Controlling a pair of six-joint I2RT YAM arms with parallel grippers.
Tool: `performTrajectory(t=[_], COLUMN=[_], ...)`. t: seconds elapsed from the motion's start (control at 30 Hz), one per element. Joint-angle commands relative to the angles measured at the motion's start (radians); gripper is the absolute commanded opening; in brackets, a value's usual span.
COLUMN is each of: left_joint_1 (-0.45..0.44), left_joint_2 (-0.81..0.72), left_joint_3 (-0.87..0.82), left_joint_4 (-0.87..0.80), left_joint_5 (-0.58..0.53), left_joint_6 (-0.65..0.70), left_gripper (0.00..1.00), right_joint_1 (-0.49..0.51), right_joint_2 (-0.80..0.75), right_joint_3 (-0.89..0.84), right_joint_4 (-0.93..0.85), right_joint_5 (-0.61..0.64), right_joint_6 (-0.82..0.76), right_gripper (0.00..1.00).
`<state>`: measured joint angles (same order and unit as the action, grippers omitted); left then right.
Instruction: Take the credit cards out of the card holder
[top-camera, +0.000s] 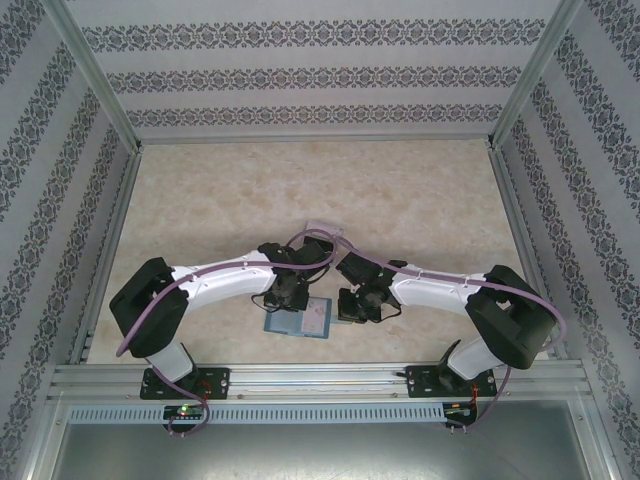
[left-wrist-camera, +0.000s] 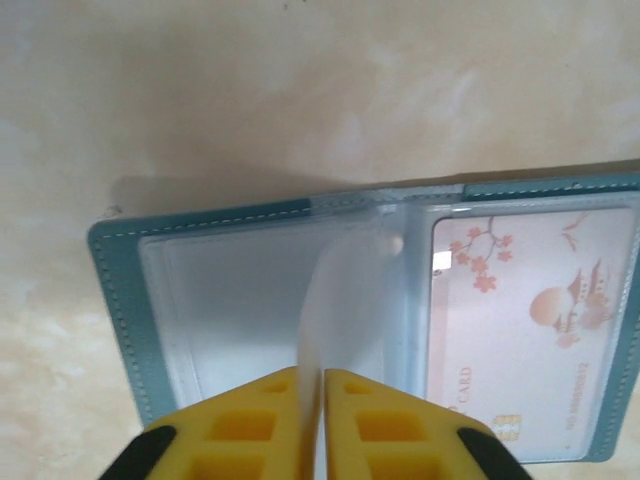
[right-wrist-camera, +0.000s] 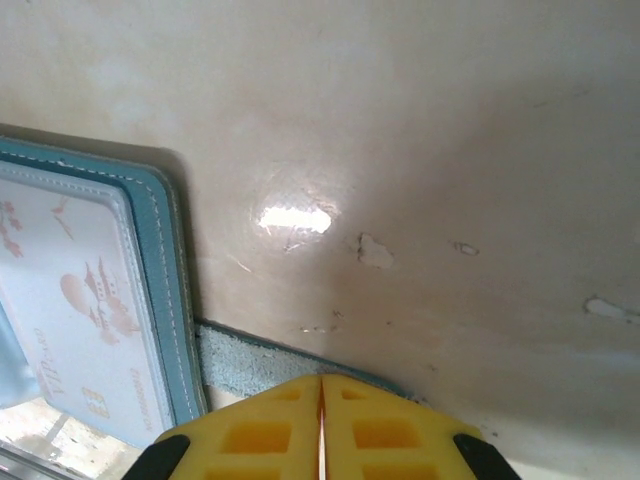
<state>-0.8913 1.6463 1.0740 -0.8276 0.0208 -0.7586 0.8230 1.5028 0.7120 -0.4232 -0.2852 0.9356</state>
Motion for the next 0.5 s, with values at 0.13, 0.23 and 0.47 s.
performTrajectory(t=[0.13, 0.23, 0.47], left_joint_1=[-0.017, -0.017, -0.016], left_joint_2=[-0.017, 0.028, 0.034], left_joint_3=[-0.061, -0.079, -0.085], left_joint_4=[-0.057, -0.053, -0.083], left_joint_5=[-0.045, -0.033, -0.018], left_joint_6=[0.038, 0.050, 0.072], left_gripper=[0.10, 0.11, 0.21], right_joint_1=[0.009, 0.008, 0.011], right_joint_2=[0.021, 0.027, 0.003], right_joint_3=[0.026, 0.029, 0.038], right_joint_4=[-0.053, -0.054, -0.073], right_joint_5=[0.044, 0.047, 0.050], right_joint_6=[-0.029, -0.030, -0.032], right_gripper=[0.11, 0.11, 0.12])
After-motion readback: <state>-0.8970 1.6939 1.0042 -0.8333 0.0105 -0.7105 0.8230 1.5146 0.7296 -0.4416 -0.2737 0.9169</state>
